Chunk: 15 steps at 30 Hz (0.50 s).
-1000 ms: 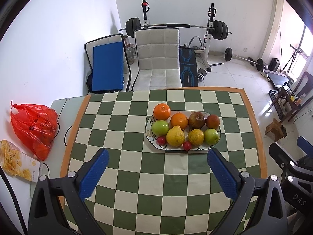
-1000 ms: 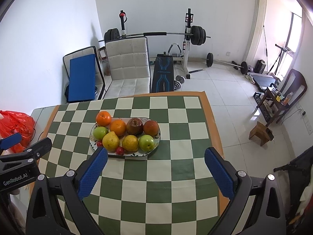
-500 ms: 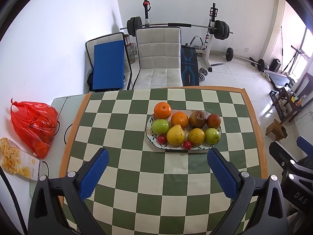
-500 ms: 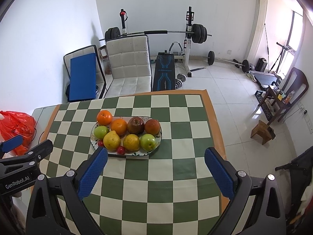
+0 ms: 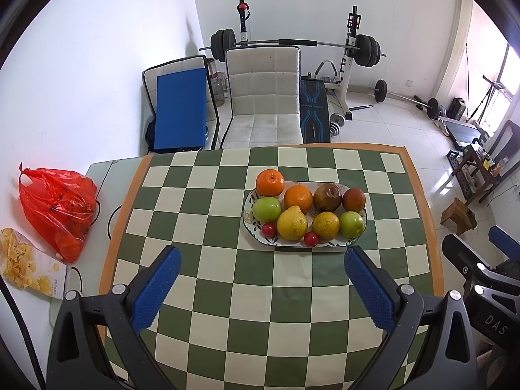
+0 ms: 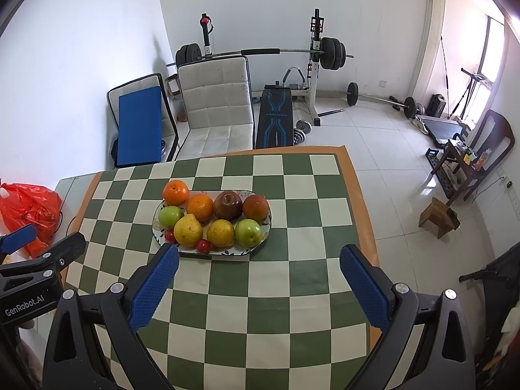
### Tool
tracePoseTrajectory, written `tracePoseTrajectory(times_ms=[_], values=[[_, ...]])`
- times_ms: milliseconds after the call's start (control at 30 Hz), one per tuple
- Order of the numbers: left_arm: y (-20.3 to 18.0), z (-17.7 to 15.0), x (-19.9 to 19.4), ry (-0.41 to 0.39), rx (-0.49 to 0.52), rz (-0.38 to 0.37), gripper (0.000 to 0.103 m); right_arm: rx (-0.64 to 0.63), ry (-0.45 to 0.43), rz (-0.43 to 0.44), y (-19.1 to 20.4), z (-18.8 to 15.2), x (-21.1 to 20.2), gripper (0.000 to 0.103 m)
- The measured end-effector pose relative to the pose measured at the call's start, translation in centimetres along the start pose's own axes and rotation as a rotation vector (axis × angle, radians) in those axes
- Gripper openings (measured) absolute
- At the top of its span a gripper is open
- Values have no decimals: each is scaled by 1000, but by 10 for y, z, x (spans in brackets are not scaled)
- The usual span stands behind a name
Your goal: Organize fruits
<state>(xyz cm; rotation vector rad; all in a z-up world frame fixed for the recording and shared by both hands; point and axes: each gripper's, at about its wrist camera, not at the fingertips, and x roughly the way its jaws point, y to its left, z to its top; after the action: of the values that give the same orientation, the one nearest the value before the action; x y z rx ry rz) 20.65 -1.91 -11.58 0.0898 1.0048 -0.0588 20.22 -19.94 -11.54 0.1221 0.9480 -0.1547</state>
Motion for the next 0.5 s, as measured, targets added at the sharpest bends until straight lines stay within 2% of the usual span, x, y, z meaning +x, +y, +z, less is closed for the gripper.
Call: tracePoseTrajectory(times_ms=[500], values=[[0,-2,0,-3,2,0,103,-2,-9,8,-3,2,-6,101]])
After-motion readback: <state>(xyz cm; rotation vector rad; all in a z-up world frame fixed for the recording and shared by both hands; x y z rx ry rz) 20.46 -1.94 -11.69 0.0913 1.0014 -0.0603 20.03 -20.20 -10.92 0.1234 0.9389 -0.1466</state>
